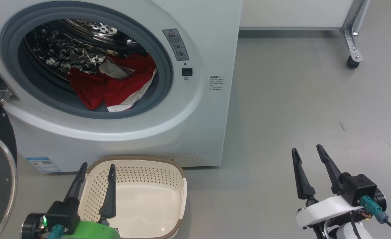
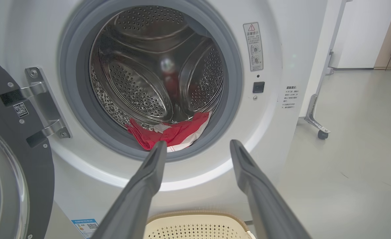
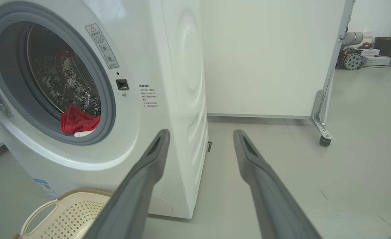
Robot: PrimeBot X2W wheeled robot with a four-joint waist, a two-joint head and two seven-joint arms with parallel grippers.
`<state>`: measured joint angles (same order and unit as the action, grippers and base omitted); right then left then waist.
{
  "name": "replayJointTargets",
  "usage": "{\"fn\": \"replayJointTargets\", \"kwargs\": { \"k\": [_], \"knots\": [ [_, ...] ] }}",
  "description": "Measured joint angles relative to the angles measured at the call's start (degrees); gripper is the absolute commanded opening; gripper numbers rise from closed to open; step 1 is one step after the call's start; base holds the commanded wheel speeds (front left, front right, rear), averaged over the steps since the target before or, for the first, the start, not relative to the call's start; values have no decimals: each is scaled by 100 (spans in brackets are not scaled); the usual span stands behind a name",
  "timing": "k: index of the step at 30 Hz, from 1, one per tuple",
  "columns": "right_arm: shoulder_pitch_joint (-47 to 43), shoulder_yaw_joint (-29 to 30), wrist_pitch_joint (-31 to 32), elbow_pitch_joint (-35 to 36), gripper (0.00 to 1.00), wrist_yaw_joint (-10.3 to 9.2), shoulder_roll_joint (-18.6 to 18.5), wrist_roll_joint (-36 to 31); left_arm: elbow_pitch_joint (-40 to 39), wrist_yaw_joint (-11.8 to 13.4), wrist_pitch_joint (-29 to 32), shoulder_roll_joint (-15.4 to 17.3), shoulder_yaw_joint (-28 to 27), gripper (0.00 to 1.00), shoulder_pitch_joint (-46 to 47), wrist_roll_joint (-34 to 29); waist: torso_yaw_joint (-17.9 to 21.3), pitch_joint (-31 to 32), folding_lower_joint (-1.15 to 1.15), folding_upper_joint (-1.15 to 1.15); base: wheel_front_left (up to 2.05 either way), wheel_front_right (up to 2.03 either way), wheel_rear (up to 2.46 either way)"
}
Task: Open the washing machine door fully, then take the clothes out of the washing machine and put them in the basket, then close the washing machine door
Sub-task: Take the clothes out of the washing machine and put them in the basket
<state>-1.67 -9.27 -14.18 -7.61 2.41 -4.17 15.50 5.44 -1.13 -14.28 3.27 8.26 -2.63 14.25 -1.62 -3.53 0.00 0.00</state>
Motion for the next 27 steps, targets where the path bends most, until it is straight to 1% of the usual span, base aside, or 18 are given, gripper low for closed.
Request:
{"fn": "replayJointTargets", "kwargs": {
  "k": [12, 18, 21, 25, 27],
  "knots": [
    [13, -23, 0, 119, 100, 0, 13, -9, -26, 32, 2, 35, -92, 100, 5, 0, 163, -463, 0, 0, 0, 0, 0],
    [134, -3, 0, 248, 100, 0, -10, -53, -60, 33, 118, 189, -236, 100, 214, 2, 328, -825, 0, 0, 0, 0, 0],
    [163, 7, 0, 285, 100, 1, -26, -53, -107, 33, 203, 314, -327, 100, 572, 7, 429, -1030, 0, 0, 0, 0, 0],
    [307, 7, -1, 366, 100, 7, -21, -52, -127, 33, 419, 500, -609, 100, 1088, 133, 579, -1321, 0, 0, 0, 0, 0],
    [411, -4, 0, 392, 100, 16, -18, -52, -111, 32, 545, 654, -667, 100, 1331, 135, 660, -1466, 0, 0, 0, 0, 0]
  ]
}}
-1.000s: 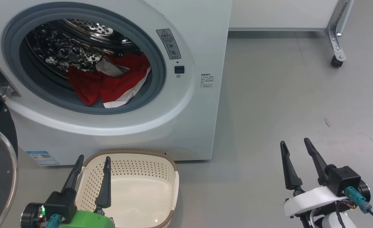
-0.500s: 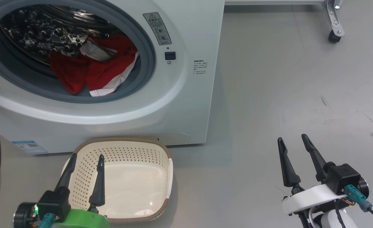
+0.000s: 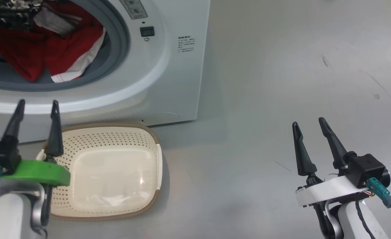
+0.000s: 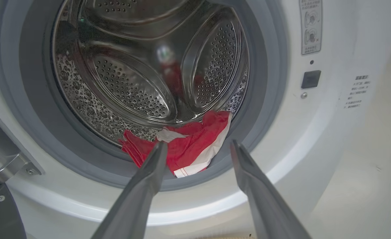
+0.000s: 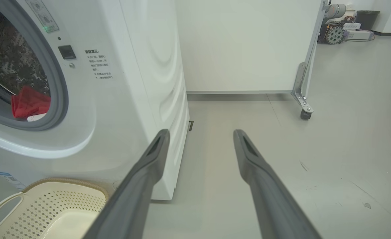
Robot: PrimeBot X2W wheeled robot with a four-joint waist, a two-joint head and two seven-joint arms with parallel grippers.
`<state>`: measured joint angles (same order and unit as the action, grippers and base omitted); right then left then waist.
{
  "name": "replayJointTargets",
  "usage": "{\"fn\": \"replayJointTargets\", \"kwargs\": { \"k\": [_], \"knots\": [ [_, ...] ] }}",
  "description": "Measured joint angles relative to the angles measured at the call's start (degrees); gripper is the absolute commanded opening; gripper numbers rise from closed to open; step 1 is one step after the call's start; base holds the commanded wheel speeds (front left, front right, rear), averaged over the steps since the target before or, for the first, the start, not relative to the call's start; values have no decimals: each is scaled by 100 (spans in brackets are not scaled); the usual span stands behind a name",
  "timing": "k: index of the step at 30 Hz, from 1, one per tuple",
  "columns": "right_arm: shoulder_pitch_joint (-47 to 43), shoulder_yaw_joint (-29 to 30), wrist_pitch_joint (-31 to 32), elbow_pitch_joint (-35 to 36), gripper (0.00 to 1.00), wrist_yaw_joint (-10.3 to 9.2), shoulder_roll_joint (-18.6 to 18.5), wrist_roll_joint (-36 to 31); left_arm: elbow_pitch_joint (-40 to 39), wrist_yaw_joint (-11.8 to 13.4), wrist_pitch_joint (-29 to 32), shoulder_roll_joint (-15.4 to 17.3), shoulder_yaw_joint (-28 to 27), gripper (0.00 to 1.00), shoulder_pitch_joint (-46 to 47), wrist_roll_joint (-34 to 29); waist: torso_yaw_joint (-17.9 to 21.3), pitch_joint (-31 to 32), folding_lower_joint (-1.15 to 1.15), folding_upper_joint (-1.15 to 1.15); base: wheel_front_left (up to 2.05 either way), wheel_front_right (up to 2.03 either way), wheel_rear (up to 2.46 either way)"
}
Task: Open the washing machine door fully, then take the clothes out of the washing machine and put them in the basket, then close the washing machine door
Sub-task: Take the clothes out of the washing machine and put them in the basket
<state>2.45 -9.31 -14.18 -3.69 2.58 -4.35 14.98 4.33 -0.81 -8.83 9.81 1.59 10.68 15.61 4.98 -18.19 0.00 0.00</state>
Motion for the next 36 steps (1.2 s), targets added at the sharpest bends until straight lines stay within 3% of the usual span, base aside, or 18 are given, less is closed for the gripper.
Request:
{"fn": "replayJointTargets", "kwargs": {
  "k": [8, 16, 36],
  "knots": [
    [225, -5, -1, 45, 100, 40, 33, 2, 300, -62, 704, 512, -192, 100, 961, 26, 386, -535, 0, 0, 0, 0, 0],
    [442, -10, -1, 36, 100, 89, 77, 10, 895, -253, 1430, 661, -385, 100, 1805, 476, 808, -927, 0, 0, 0, 0, 0],
    [651, -76, -1, 5, 100, 141, 170, 126, 2581, -199, 3054, 1369, -811, 100, 3370, 845, 1599, -1490, 0, 0, 0, 0, 0]
  ]
}}
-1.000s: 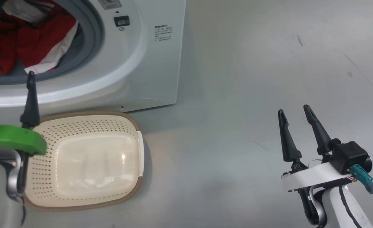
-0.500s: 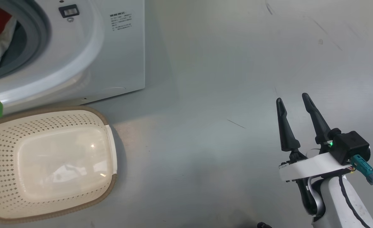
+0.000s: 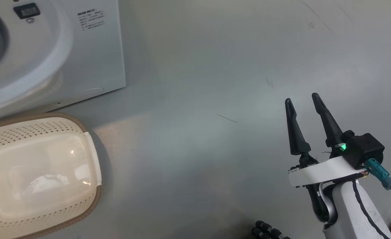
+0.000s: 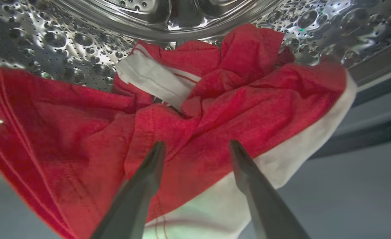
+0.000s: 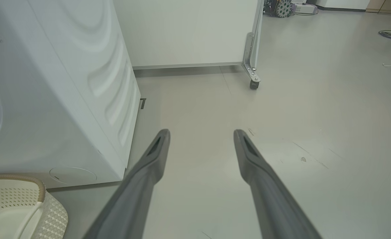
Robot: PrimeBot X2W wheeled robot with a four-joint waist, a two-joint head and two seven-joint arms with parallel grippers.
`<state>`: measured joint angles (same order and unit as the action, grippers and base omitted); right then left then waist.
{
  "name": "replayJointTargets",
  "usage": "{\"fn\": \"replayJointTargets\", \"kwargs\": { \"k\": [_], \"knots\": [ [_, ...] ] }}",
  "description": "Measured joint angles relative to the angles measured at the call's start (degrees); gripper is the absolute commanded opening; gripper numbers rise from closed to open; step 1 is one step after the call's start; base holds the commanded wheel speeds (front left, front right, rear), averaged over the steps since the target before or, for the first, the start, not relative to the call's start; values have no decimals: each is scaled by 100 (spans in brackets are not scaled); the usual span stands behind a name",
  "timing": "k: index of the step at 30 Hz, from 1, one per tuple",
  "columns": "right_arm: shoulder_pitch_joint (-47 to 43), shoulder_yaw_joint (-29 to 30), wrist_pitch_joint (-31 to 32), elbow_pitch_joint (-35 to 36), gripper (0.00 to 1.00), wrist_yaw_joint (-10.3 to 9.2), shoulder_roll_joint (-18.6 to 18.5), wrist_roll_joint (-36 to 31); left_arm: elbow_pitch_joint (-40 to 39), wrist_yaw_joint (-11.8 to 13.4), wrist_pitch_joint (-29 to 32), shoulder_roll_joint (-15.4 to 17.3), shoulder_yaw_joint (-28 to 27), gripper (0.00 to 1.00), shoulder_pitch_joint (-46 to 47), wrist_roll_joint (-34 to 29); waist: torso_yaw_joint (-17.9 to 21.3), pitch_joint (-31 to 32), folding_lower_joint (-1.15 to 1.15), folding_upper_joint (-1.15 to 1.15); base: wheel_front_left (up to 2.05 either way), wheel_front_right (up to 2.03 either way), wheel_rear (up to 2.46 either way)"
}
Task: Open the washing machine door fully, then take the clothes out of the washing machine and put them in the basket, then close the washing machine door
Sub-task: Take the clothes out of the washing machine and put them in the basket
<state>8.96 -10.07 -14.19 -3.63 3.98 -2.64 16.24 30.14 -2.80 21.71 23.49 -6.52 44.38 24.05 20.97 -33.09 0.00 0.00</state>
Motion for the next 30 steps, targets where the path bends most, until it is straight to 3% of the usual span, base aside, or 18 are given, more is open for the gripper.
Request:
{"fn": "replayJointTargets", "kwargs": {
  "k": [22, 23, 24, 25, 30],
  "knots": [
    [37, 9, 0, -24, 100, 7, 29, 43, 962, -140, 477, 141, 253, 100, 762, 107, 193, -99, 0, 0, 0, 0, 0],
    [38, 7, 0, -25, 100, 7, 30, 43, 996, -158, 478, 148, 270, 93, 787, 105, 193, -97, 0, 0, 0, 0, 0],
    [38, 2, 0, -26, 100, 7, 30, 43, 1014, -162, 477, 155, 292, 35, 801, 104, 192, -95, 0, 0, 0, 0, 0],
    [38, -2, 0, -26, 100, 7, 30, 43, 1026, -163, 467, 156, 307, 0, 809, 98, 191, -93, 0, 0, 0, 0, 0],
    [50, -8, 0, -33, 100, 7, 32, 43, 1165, -238, 382, 136, 413, 0, 836, 49, 175, -76, 0, 0, 0, 0, 0]
  ]
}}
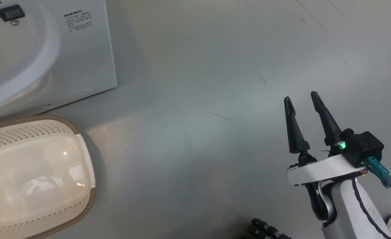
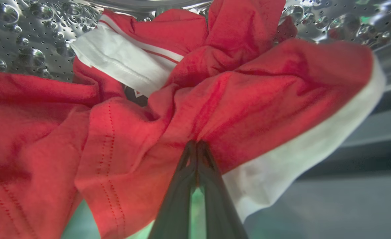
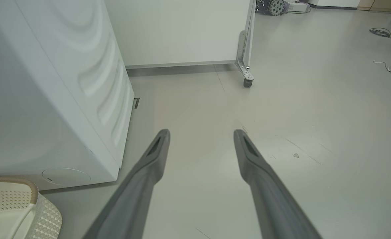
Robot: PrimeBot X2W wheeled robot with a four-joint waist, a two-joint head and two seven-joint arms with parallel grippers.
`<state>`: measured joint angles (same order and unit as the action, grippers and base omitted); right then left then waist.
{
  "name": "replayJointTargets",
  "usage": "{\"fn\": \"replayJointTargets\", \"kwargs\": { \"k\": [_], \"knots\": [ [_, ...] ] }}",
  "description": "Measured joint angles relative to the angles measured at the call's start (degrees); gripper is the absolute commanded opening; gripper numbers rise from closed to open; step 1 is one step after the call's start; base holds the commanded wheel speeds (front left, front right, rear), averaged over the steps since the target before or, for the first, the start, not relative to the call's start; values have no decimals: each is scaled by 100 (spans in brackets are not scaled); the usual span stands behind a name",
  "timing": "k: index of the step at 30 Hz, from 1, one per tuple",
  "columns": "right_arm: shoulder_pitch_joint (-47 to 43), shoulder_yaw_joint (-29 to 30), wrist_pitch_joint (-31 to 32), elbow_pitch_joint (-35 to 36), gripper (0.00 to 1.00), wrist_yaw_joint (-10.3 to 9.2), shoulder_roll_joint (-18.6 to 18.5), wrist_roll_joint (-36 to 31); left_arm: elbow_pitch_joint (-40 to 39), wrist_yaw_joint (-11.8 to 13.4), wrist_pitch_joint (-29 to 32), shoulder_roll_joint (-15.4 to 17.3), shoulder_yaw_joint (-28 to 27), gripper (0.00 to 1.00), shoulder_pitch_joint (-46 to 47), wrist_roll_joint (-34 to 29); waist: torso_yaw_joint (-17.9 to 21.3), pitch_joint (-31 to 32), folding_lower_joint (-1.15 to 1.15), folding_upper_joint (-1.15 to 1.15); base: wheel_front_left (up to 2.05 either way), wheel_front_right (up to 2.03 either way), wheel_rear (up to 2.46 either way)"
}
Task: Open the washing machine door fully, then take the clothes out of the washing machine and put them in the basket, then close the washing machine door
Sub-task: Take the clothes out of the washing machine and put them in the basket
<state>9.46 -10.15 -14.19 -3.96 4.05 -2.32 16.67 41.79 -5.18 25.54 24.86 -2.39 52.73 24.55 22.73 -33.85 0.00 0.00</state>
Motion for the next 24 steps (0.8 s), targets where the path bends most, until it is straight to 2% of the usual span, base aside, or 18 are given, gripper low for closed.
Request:
{"fn": "replayJointTargets", "kwargs": {
  "k": [11, 24],
  "knots": [
    [58, 79, 0, -21, 100, -1, 2, -9, 182, -22, -754, -281, 192, 0, 1, -212, -149, 117, 0, 0, 0, 0, 0],
    [57, 189, 0, -87, 100, -8, 0, -108, 405, -70, -1612, -699, 382, 0, -132, -252, -533, 449, 0, 0, 0, 0, 0]
  ]
}}
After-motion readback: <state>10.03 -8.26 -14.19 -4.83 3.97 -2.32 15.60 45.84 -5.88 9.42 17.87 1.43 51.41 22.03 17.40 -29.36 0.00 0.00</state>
